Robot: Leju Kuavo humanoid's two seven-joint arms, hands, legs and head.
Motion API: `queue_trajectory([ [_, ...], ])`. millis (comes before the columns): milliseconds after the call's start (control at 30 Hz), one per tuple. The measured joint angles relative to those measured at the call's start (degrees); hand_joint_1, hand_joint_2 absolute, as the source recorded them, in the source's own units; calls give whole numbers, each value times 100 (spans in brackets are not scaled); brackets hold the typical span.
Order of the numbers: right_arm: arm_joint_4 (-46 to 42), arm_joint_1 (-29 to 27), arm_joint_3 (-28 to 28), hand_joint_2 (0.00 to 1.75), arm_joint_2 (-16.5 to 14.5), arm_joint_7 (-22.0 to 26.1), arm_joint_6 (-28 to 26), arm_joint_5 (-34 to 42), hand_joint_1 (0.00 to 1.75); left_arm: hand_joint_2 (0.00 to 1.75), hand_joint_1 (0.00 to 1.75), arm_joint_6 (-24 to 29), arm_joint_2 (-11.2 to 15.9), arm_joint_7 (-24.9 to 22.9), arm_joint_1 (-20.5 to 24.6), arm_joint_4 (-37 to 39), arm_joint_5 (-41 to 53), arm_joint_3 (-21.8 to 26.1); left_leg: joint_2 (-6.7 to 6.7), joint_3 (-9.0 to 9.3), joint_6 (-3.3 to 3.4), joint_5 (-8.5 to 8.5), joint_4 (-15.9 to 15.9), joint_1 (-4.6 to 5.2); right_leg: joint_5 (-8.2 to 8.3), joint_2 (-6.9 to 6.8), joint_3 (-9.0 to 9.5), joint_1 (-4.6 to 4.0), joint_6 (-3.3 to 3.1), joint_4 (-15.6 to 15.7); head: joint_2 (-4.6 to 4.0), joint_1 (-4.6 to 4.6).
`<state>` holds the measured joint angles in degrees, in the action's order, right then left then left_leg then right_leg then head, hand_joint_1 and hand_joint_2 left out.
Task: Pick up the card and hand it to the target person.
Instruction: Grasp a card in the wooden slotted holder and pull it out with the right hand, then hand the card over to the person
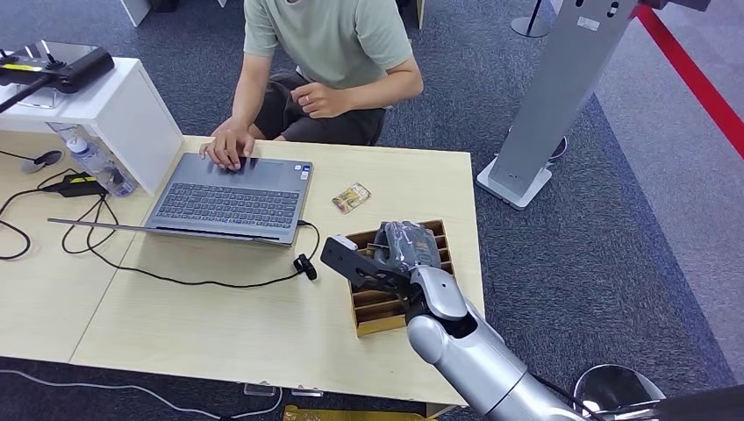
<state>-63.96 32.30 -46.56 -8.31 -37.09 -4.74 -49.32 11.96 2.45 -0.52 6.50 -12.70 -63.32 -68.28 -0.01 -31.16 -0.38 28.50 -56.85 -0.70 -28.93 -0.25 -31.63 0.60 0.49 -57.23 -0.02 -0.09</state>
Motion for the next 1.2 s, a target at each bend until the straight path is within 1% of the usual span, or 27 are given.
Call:
queue_trajectory([
  [133, -31, -13, 2, 175, 25, 23, -21, -32, 143, 175, 0, -3, 1, 5, -1, 0, -31, -1, 0, -1, 0, 0, 0, 0, 0, 0, 0, 0, 0, 0, 0, 1],
  [233, -110, -17, 1, 175, 50, 146, -84, -111, 143, 175, 0, -31, 2, 19, -3, 0, -53, -1, 0, -2, 0, 0, 0, 0, 0, 1, -1, 0, 0, 0, 0, 4],
  [333, -262, 46, -2, 175, 67, 397, -216, -250, 143, 175, 0, -59, 1, 42, -2, 0, -56, -1, 1, -2, 0, 0, 0, 0, 1, 1, -1, 0, 0, -1, 0, 2],
  [433, -374, 227, -8, 175, 62, 700, -321, -332, 143, 175, 0, -67, 2, 56, 1, 0, -55, -1, 1, -2, -2, -2, 0, 0, 1, 1, -1, 0, -1, -1, 0, 0],
  [600, -382, 703, -19, 175, -32, 1378, -621, -312, 143, 175, 0, -90, 0, 57, 47, 0, -49, -1, 0, -2, -4, -5, 0, 0, 2, 0, 0, 0, -2, -4, 0, -2],
  [733, -198, 1111, -39, 175, -162, 1697, -957, -291, 143, 175, 0, -107, -1, 83, 72, 0, -48, -3, 0, -2, -4, -5, 0, 0, 2, 0, 0, 0, -2, -6, 0, -3],
  [900, 155, 1411, -81, 175, -302, 1843, -1233, -321, 143, 175, 0, -114, -1, 105, 75, 0, -47, -7, -1, -3, -4, -5, 0, 0, 2, 0, -1, 0, -2, -6, 0, 1],
  [1200, 965, 1563, -173, 175, -454, 1880, -1603, -356, 143, 175, 0, -124, -1, 29, 91, 0, 16, -16, -1, -3, -4, -5, 0, 0, 2, 0, -1, 0, -2, -6, 0, -1],
])
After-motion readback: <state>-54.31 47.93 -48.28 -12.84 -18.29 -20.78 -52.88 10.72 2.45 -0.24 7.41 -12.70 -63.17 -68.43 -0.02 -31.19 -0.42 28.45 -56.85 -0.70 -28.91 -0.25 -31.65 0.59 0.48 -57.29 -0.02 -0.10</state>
